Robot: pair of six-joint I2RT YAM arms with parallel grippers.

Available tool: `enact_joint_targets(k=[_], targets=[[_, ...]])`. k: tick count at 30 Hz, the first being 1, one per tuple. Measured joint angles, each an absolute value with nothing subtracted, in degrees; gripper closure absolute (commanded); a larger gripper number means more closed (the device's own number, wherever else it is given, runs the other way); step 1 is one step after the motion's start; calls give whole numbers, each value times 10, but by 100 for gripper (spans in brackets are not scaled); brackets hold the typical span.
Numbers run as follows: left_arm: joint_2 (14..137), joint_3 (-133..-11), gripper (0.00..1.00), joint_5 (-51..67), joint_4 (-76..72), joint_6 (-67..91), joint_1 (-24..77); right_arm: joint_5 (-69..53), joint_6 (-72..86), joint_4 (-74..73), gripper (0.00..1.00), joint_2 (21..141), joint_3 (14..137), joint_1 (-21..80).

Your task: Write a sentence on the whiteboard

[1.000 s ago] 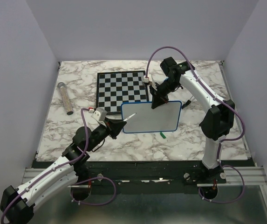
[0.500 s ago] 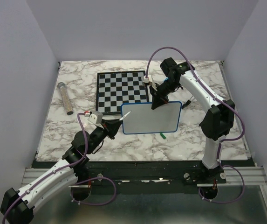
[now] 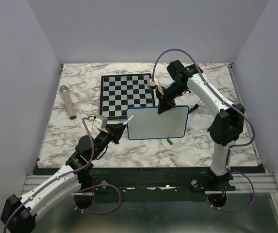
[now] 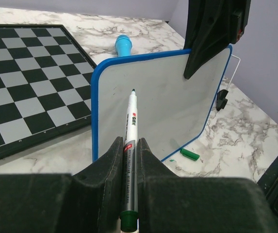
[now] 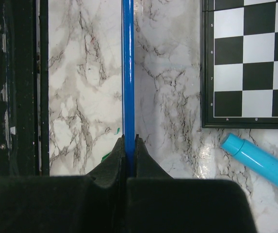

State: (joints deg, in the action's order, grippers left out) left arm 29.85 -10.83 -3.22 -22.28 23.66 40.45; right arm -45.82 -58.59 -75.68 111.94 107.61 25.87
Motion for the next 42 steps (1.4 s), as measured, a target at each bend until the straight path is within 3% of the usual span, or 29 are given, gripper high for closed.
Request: enact_joint_targets(k=[42], targets=[[322, -93, 100, -8, -241, 264, 364, -459, -586, -757, 100, 1119, 1076, 258]])
